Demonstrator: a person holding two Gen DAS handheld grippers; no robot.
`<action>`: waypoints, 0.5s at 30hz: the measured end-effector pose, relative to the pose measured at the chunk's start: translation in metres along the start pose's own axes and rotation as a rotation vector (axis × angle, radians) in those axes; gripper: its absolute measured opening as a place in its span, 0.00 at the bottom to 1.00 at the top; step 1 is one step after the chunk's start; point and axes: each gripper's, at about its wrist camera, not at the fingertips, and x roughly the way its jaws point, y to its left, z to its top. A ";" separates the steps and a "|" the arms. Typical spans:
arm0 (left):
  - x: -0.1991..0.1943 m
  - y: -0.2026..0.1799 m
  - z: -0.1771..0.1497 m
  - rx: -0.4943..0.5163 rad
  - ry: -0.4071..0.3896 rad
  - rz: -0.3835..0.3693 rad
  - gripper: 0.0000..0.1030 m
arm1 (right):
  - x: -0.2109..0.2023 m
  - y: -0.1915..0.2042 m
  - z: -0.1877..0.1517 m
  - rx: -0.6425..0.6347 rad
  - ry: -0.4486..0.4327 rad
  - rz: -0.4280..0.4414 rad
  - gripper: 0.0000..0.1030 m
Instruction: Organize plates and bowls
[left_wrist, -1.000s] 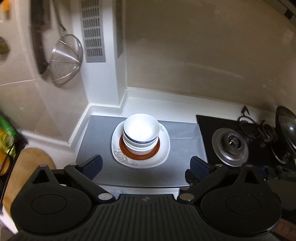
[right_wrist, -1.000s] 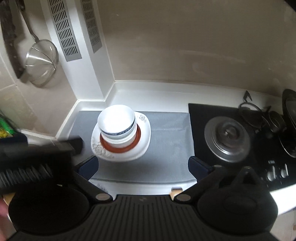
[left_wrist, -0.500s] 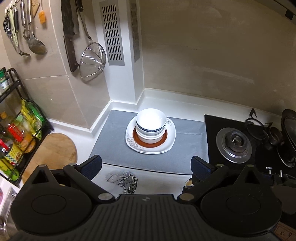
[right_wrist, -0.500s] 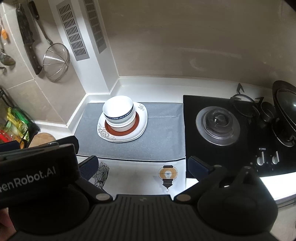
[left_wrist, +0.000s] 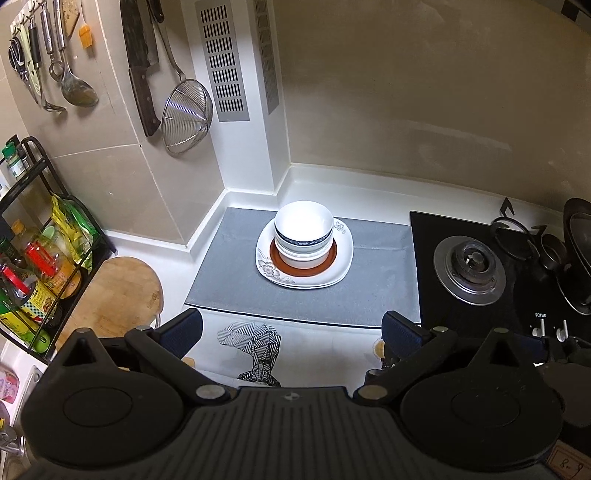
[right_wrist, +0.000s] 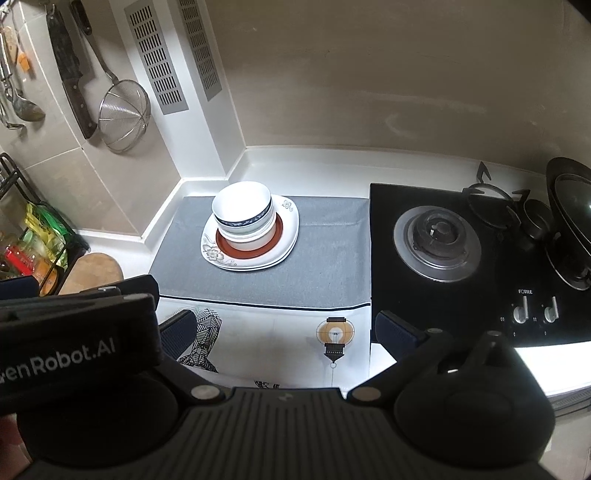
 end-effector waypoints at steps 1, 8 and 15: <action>-0.001 0.000 -0.001 0.001 0.001 0.001 1.00 | -0.001 0.000 -0.001 0.001 0.000 0.002 1.00; -0.005 0.000 -0.006 0.011 0.004 -0.006 1.00 | -0.005 0.002 -0.007 -0.003 -0.004 0.007 1.00; -0.010 0.000 -0.009 0.004 -0.006 -0.007 1.00 | -0.011 0.003 -0.009 -0.012 -0.016 0.006 1.00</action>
